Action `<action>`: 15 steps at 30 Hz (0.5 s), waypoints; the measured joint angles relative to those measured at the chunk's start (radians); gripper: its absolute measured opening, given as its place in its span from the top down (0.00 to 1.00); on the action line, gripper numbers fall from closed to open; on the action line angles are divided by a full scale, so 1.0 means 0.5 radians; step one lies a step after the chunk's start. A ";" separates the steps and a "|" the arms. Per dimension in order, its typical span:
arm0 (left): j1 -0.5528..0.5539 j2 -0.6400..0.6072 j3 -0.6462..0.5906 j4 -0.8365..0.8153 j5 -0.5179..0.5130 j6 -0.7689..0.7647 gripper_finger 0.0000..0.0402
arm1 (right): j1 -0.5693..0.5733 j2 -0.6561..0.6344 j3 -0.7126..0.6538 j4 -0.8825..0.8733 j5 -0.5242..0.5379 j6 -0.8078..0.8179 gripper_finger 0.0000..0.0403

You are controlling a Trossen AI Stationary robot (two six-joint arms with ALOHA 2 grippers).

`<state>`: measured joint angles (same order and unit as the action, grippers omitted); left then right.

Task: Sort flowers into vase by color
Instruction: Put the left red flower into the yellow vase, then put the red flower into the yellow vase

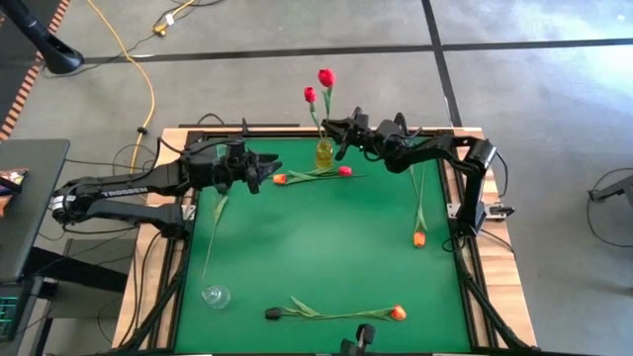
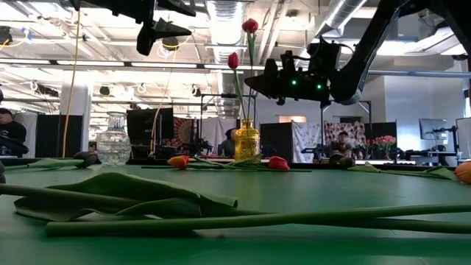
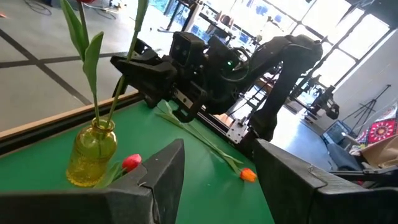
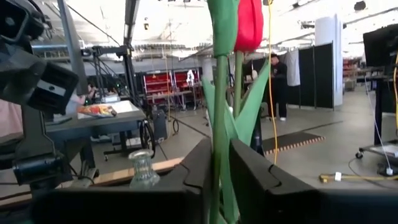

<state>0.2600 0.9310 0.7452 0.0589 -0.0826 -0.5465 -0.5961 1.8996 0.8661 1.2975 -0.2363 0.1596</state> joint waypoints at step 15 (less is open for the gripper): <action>0.000 0.000 0.000 -0.022 0.104 0.007 0.55 | -0.082 -0.263 0.000 -0.748 -0.230 -0.065 0.38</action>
<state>0.2600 0.9310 0.7452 0.0478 -0.0307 -0.5430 -0.6369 1.7679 0.8661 0.9235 -0.3515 0.1272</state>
